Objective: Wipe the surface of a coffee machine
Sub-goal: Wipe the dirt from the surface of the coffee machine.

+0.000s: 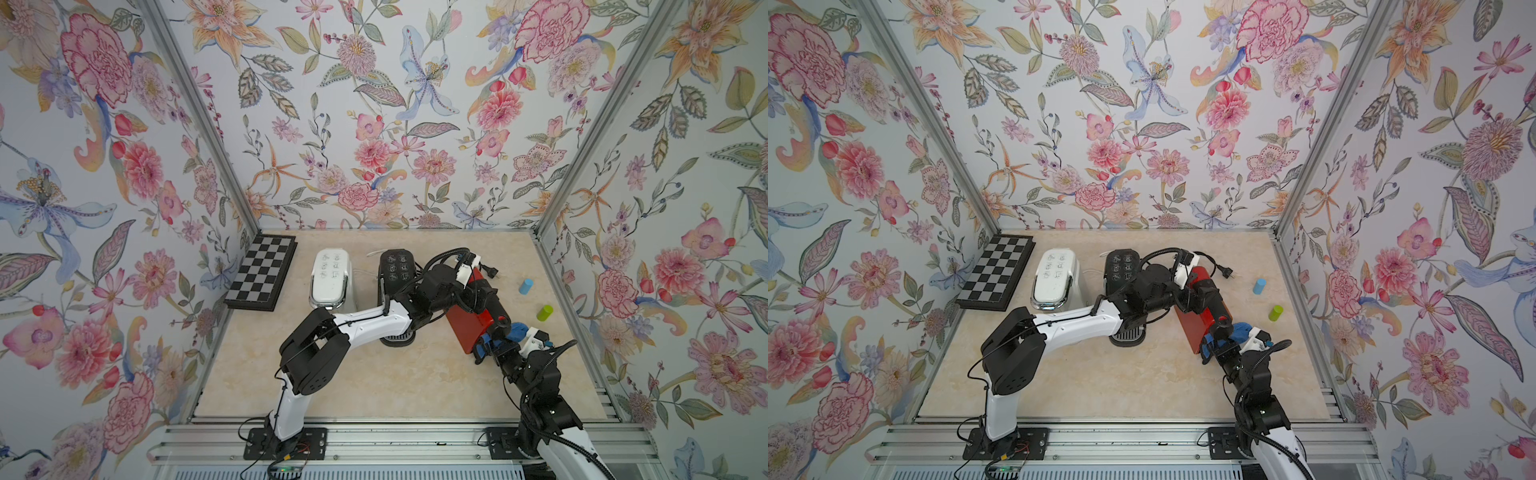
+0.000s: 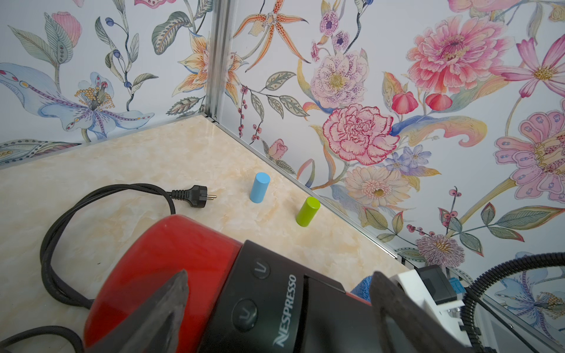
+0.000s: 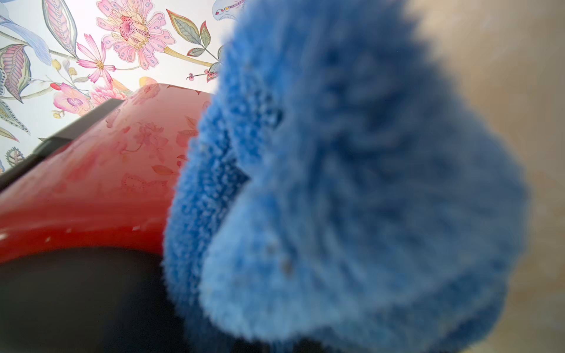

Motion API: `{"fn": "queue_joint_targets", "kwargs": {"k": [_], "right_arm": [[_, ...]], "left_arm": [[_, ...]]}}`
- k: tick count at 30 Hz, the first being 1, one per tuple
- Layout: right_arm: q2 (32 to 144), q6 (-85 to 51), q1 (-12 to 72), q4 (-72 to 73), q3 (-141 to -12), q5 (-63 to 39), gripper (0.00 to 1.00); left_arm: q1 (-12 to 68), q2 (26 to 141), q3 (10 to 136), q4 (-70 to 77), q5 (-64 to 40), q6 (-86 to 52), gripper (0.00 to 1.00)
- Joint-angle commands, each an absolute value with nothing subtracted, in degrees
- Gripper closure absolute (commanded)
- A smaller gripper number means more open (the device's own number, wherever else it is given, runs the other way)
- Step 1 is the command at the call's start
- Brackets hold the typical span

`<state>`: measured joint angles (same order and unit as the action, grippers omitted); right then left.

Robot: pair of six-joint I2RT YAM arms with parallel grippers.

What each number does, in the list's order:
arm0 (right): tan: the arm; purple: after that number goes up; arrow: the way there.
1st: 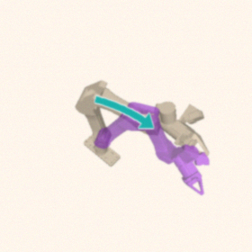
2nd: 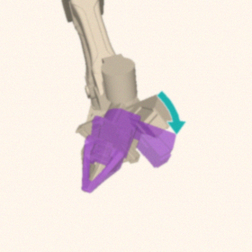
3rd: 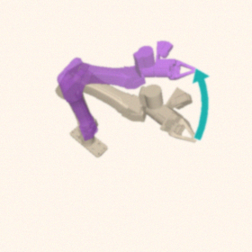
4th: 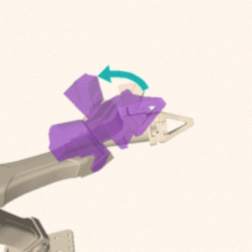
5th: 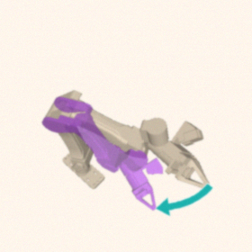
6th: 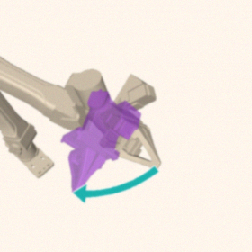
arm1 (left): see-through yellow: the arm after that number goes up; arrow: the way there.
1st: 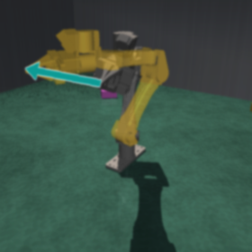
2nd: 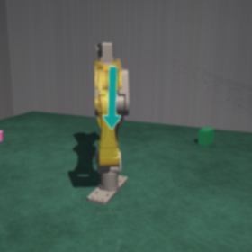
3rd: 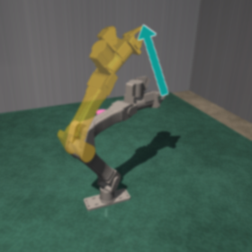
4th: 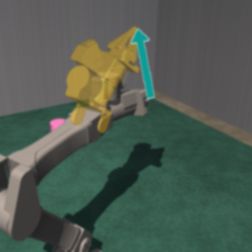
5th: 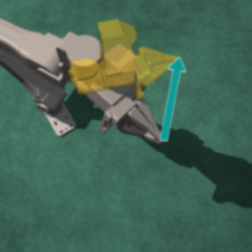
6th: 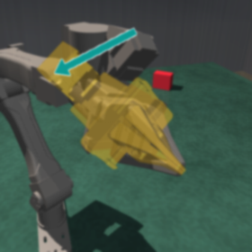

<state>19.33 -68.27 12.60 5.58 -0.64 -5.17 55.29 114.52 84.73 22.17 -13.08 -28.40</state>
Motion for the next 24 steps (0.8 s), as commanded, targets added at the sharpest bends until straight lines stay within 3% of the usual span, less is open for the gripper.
{"fn": "queue_joint_targets", "kwargs": {"k": [1, 24], "right_arm": [[21.77, -70.59, 13.13, 11.8, 5.14, -3.87, 1.0], [44.8, -76.8, 17.06, 28.2, 3.91, -1.26, 1.0]], "left_arm": [[54.93, 116.85, 83.73, 17.17, -14.13, -28.7, 0.07], [53.83, 117.93, 85.5, 15.83, -14.74, -28.06, 0.07]]}}
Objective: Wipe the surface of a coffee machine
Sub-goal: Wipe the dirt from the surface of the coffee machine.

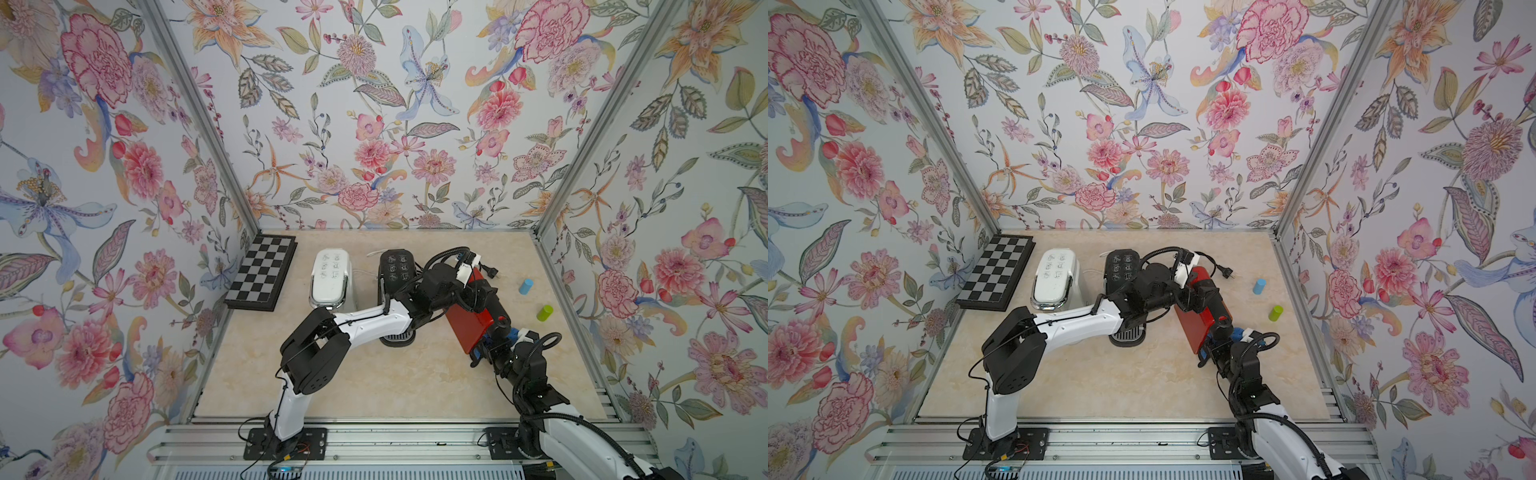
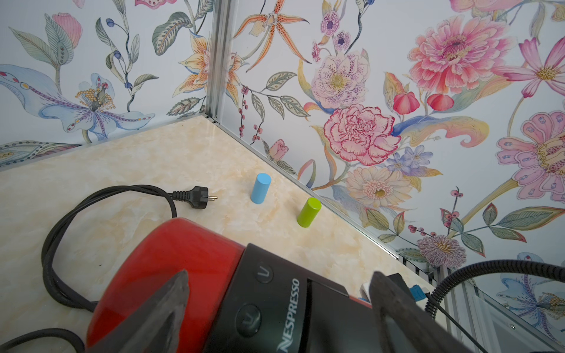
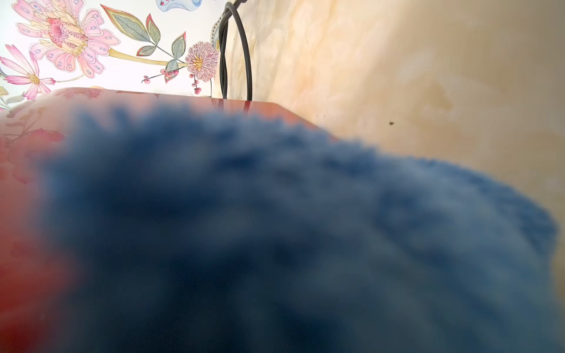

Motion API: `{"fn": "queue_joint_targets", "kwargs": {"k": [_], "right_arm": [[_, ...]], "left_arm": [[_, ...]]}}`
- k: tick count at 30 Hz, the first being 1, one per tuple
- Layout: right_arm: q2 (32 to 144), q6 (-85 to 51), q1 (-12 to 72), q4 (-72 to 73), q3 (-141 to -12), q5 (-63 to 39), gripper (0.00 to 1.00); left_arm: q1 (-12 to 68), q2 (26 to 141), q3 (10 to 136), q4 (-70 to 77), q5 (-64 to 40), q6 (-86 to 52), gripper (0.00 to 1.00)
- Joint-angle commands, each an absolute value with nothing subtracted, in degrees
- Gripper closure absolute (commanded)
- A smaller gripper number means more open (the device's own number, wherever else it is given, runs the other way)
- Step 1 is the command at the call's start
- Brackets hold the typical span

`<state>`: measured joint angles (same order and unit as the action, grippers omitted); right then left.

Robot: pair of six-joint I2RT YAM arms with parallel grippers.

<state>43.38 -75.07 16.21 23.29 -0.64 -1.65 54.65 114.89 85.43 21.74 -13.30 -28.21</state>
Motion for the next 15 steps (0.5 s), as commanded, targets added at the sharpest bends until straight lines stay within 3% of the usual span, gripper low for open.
{"fn": "queue_joint_targets", "kwargs": {"k": [1, 15], "right_arm": [[45.64, -77.27, 17.43, 29.17, 4.15, -1.1, 1.0], [50.86, -80.65, 21.47, 35.79, 5.07, -1.01, 1.0]], "left_arm": [[53.71, 117.86, 85.49, 15.82, -14.85, -27.96, 0.07], [52.79, 117.93, 84.77, 16.15, -16.23, -28.35, 0.07]]}}
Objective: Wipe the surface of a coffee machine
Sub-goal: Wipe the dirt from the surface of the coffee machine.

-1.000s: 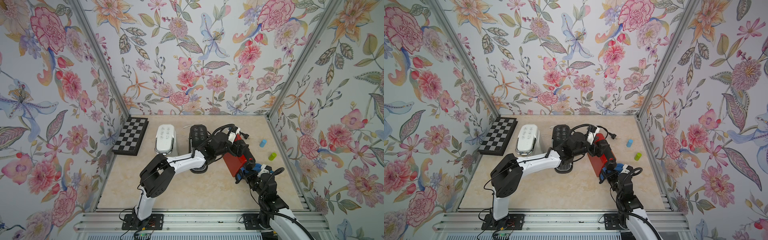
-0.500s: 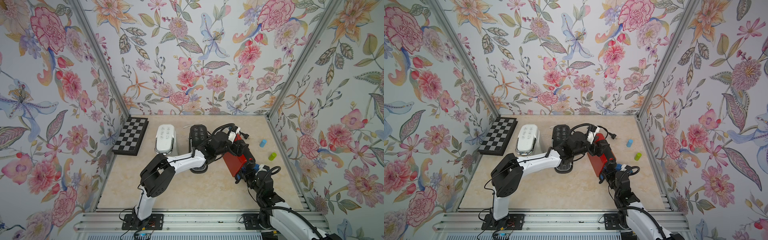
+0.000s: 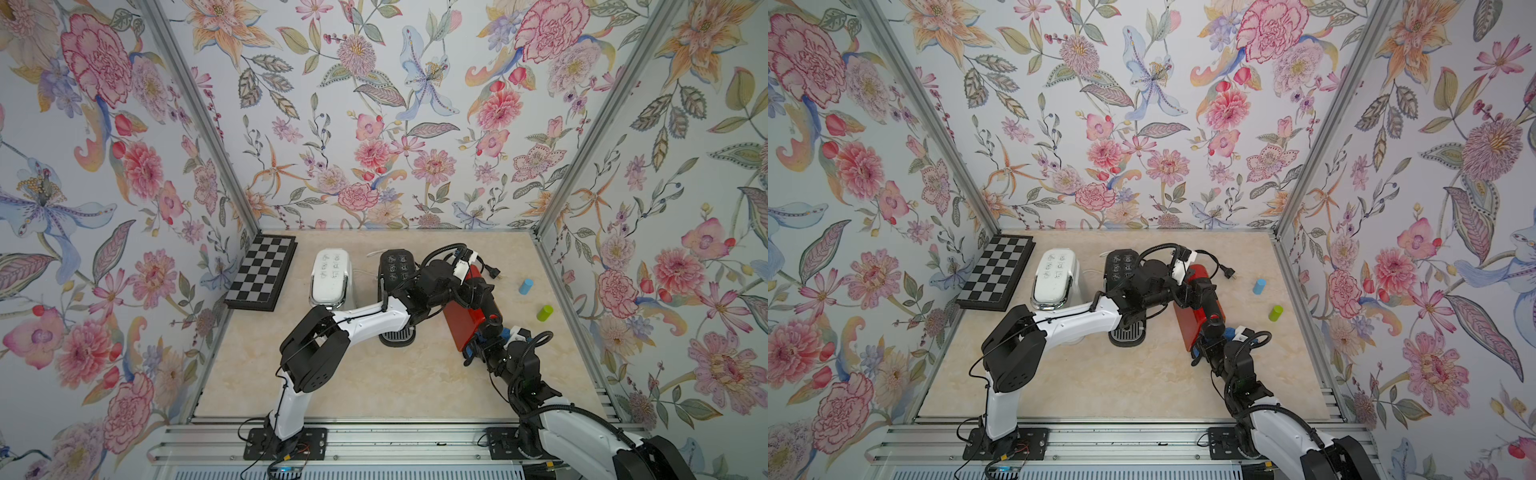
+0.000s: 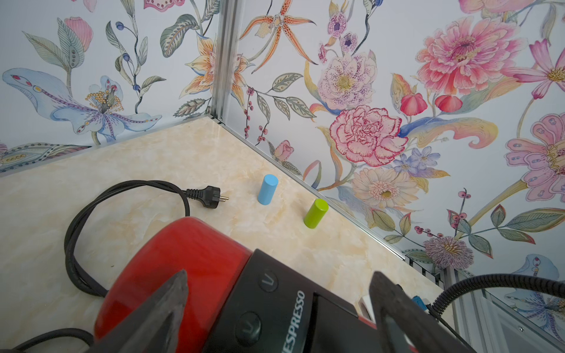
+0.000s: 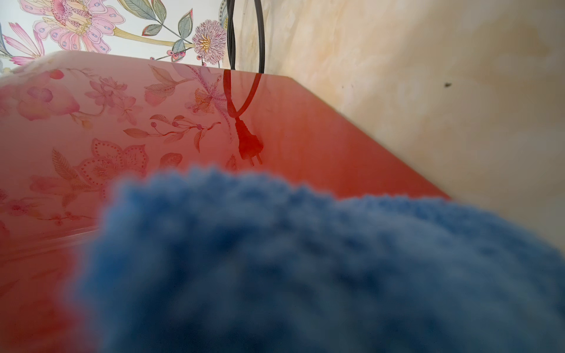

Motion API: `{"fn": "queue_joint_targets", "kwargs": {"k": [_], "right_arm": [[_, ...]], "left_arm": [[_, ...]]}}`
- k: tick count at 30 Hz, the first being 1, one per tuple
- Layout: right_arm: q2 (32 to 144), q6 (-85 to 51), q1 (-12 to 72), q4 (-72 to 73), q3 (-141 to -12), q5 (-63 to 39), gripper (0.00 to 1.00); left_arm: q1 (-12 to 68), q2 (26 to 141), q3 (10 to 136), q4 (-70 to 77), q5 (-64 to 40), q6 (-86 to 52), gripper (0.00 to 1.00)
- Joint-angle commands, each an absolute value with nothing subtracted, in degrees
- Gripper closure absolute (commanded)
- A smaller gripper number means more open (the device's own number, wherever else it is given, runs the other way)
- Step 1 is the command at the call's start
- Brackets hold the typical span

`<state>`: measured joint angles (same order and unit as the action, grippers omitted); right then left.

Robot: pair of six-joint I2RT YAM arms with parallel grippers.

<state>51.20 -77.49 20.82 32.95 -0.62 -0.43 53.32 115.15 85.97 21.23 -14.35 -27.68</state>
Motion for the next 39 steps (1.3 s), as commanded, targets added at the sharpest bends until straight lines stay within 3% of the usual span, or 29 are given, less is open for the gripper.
{"fn": "queue_joint_targets", "kwargs": {"k": [1, 11, 14, 18, 26, 34, 39], "right_arm": [[49.02, -80.39, 21.96, 33.63, 5.01, -0.67, 1.0], [20.31, -80.66, 23.01, 7.2, 4.86, 1.79, 1.0], [16.98, -79.54, 22.91, 2.58, 4.66, 3.79, 1.0], [24.02, -78.45, 22.8, 6.57, 4.82, 4.35, 1.0], [44.53, -77.61, 23.07, 27.98, 4.84, 4.43, 1.0], [60.08, -75.39, 24.24, 27.63, 0.43, 9.35, 1.0], [64.25, -76.77, 26.57, 26.71, -0.32, 12.01, 1.0]], "left_arm": [[52.82, 117.94, 84.52, 16.44, -16.48, -28.64, 0.07], [52.91, 116.92, 80.97, 19.15, -17.04, -30.49, 0.07], [53.01, 117.06, 81.01, 19.3, -17.13, -30.56, 0.07], [53.09, 117.17, 80.84, 19.2, -17.14, -30.67, 0.08], [53.41, 117.48, 81.23, 19.28, -17.74, -31.03, 0.08], [53.75, 118.01, 82.74, 18.63, -17.75, -31.2, 0.08], [53.78, 118.44, 83.12, 18.59, -18.06, -31.53, 0.08]]}}
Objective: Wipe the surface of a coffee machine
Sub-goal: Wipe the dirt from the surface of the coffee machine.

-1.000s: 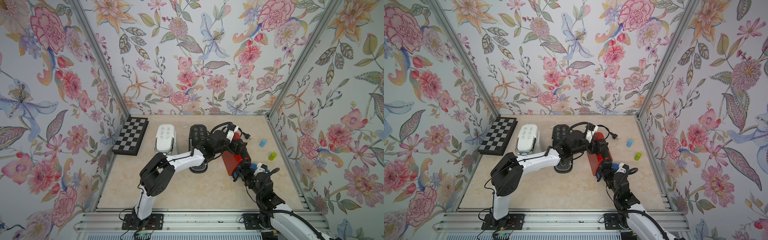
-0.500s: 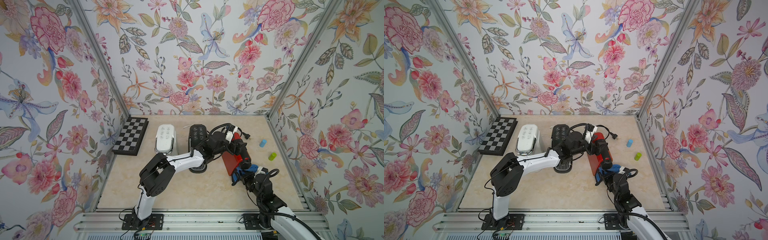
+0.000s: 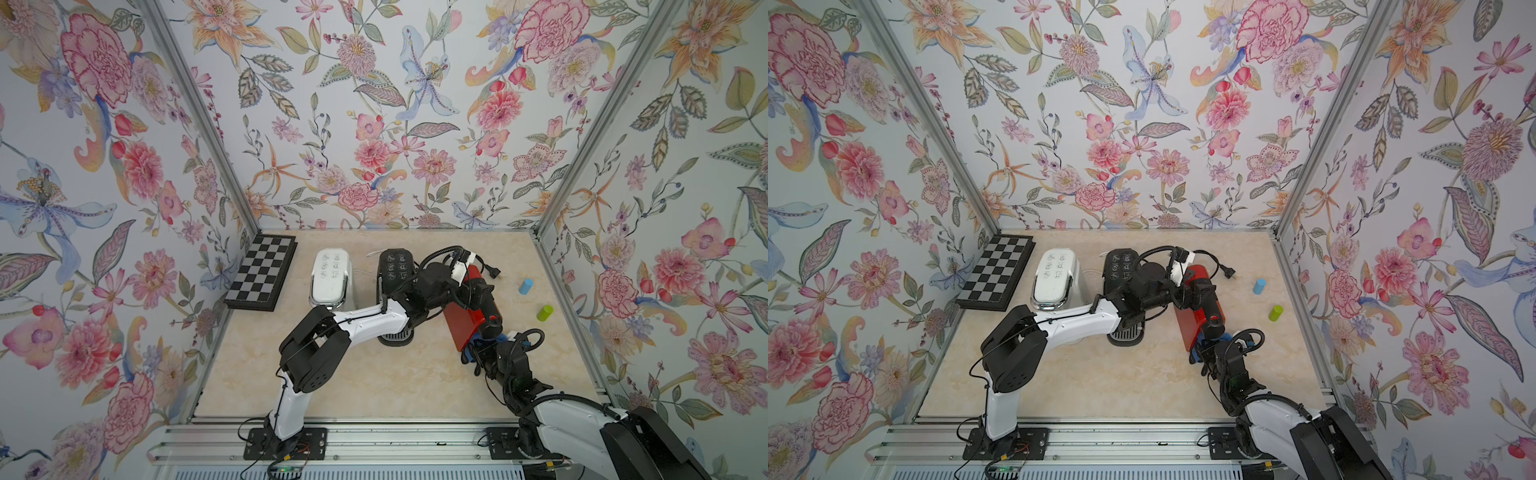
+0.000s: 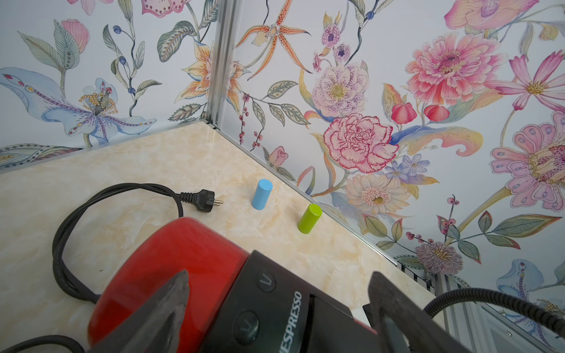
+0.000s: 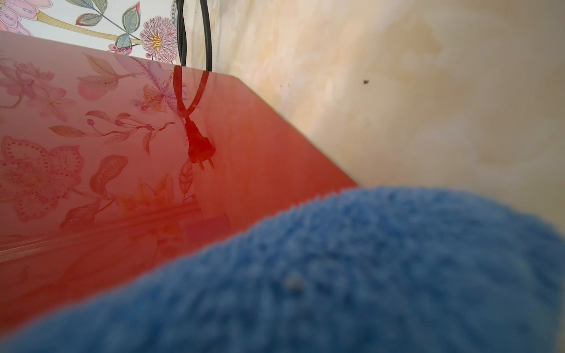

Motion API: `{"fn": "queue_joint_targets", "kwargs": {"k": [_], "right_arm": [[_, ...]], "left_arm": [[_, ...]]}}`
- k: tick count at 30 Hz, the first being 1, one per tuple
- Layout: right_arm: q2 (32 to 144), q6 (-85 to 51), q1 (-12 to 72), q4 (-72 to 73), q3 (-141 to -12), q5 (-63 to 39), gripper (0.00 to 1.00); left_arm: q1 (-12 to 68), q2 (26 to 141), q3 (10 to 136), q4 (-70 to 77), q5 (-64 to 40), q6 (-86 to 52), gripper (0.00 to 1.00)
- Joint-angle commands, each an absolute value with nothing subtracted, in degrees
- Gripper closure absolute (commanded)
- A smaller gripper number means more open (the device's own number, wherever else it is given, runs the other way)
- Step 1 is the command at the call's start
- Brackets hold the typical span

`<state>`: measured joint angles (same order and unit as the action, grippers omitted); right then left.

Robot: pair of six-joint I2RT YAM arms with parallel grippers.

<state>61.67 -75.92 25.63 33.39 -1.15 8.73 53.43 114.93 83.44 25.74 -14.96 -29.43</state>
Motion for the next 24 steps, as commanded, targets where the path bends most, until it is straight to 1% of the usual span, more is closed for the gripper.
{"fn": "queue_joint_targets", "kwargs": {"k": [1, 4, 8, 12, 19, 21, 24], "right_arm": [[63.82, -76.44, 27.03, 26.28, -0.63, 12.25, 1.0], [61.25, -75.16, 28.35, 25.45, -1.55, 12.34, 1.0], [57.7, -74.99, 29.56, 30.91, -0.14, 9.86, 1.0], [51.37, -75.11, 29.63, 33.74, 1.97, 8.22, 1.0], [35.09, -74.08, 29.56, 25.08, 2.38, 8.79, 1.0], [32.2, -74.06, 29.45, 21.49, 2.37, 9.84, 1.0], [32.12, -74.34, 29.0, 19.97, 3.68, 10.63, 1.0]], "left_arm": [[53.7, 118.47, 83.02, 18.67, -18.09, -31.64, 0.08], [53.69, 118.45, 83.06, 18.81, -18.19, -31.82, 0.08], [53.72, 118.57, 82.73, 19.31, -18.37, -32.24, 0.08], [53.74, 118.82, 82.4, 19.25, -18.21, -32.39, 0.08], [53.71, 118.65, 82.29, 19.34, -18.1, -32.26, 0.08], [53.66, 118.76, 82.51, 19.32, -18.08, -32.17, 0.08], [53.7, 119.11, 82.96, 19.26, -18.1, -32.21, 0.08]]}}
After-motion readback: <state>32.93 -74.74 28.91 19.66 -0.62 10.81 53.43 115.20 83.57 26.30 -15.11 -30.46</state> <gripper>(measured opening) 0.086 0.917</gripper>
